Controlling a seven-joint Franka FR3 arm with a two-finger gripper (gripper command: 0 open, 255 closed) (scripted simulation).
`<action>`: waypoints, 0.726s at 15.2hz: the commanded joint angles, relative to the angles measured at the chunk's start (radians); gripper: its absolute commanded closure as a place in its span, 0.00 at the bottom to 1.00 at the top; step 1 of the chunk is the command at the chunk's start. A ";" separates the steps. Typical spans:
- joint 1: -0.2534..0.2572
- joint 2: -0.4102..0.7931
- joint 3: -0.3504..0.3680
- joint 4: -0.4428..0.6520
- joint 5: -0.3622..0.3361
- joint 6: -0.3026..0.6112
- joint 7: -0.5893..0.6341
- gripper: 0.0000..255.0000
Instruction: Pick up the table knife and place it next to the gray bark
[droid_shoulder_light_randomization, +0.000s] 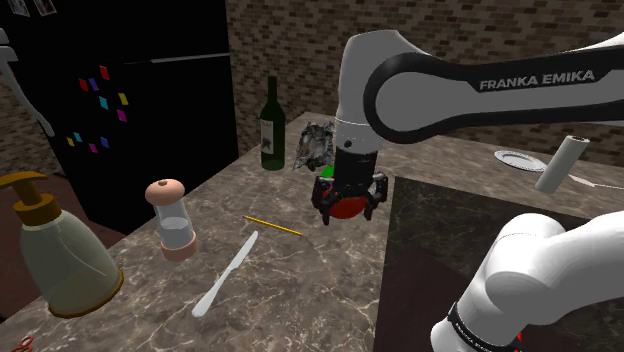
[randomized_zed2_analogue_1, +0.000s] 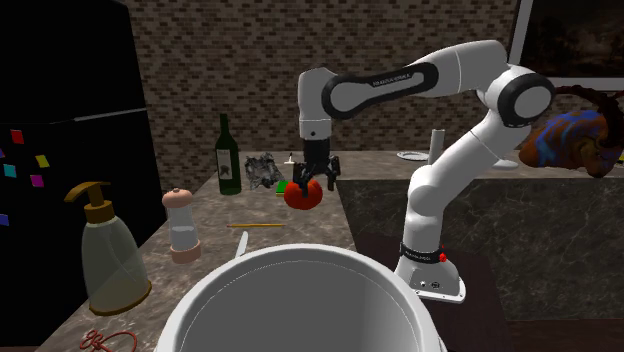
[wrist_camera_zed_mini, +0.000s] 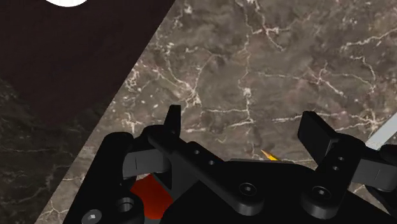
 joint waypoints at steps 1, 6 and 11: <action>-0.010 0.048 0.060 0.019 0.028 0.054 0.093 0.00; -0.060 0.198 0.208 0.094 0.046 0.189 0.315 0.00; -0.146 0.388 0.364 0.206 -0.024 0.315 0.565 0.00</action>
